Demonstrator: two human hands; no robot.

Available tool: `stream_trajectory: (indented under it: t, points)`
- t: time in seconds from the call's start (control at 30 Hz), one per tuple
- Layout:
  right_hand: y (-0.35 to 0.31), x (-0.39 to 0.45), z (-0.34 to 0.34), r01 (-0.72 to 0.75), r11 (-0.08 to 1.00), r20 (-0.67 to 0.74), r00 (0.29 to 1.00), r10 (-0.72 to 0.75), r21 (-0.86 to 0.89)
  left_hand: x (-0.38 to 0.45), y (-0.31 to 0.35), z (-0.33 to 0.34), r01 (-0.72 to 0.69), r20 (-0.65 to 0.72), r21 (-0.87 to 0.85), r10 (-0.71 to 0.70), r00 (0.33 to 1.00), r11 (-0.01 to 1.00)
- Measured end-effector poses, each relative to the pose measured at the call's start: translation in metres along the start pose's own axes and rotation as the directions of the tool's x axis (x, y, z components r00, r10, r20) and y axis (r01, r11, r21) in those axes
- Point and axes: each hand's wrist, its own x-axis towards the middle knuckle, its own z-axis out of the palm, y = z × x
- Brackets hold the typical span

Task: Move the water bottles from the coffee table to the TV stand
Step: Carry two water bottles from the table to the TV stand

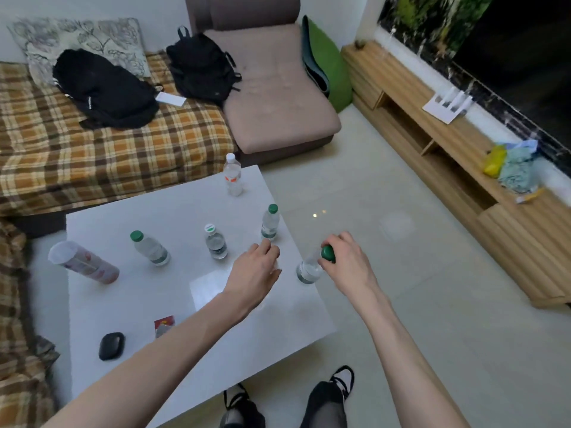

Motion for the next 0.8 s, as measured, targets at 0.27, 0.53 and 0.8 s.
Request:
stream_trajectory:
  t: [0.27, 0.53, 0.8]
  points:
    - [0.067, -0.008, -0.13, 0.075, 0.994, -0.154, 0.986, -0.062, 0.081, 0.059, 0.11, -0.028, -0.063, -0.127, -0.073, 0.053, 0.99, 0.995]
    - [0.171, 0.001, -0.257, 0.217, 0.975, -0.36, 0.914, -0.187, 0.044, 0.148, 0.231, -0.043, -0.128, -0.325, -0.135, 0.078, 0.942, 0.983]
    - [0.255, 0.013, -0.354, 0.199, 0.98, -0.509, 0.844, -0.167, 0.009, 0.221, 0.341, -0.069, -0.172, -0.447, -0.219, 0.058, 0.893, 0.96]
